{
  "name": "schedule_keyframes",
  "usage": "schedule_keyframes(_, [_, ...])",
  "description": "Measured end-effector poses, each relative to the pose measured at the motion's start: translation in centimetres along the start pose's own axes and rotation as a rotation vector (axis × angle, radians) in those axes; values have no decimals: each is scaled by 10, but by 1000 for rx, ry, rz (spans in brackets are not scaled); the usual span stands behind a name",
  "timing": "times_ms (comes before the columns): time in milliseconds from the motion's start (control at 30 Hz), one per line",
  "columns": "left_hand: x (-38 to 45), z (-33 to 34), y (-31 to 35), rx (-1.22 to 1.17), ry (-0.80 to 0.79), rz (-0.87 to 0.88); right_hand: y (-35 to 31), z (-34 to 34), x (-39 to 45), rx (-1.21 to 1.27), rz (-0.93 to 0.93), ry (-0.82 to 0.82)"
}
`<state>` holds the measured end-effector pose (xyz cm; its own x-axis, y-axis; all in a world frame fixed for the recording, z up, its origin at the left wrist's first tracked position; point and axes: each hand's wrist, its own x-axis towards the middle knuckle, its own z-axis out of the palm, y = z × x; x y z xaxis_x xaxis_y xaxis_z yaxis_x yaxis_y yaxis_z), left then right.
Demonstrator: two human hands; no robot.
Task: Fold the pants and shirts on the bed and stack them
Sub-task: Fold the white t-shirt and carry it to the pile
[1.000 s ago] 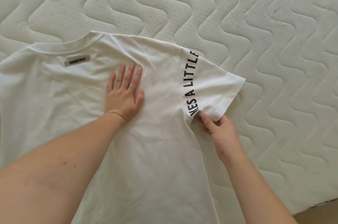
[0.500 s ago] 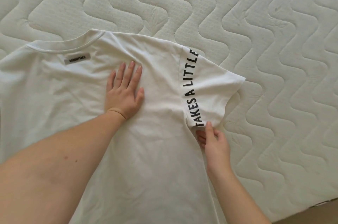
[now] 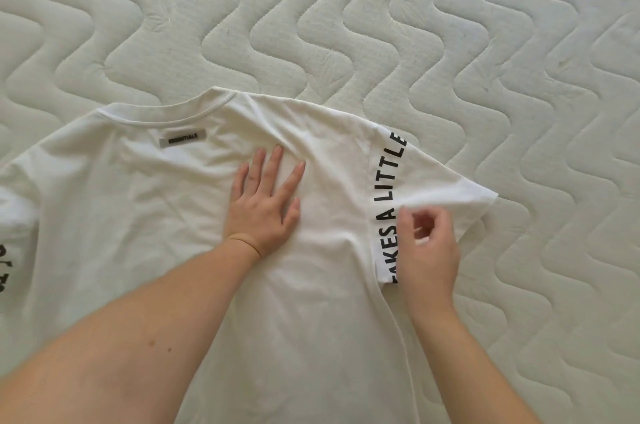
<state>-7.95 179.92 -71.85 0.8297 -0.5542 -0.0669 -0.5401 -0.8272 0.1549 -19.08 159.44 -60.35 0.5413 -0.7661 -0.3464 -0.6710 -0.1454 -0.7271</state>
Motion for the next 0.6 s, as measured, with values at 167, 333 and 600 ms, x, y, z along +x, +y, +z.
schedule_keyframes(167, [1,1,-1,-10,13,7,-47,51,91,-408,-385,-140])
schedule_keyframes(333, [1,0,-1,-15,10,11,-73,76,147,-774,-384,-350])
schedule_keyframes(600, [1,-2,1,-8,-8,-81,-62,75,139,-746,-511,-146])
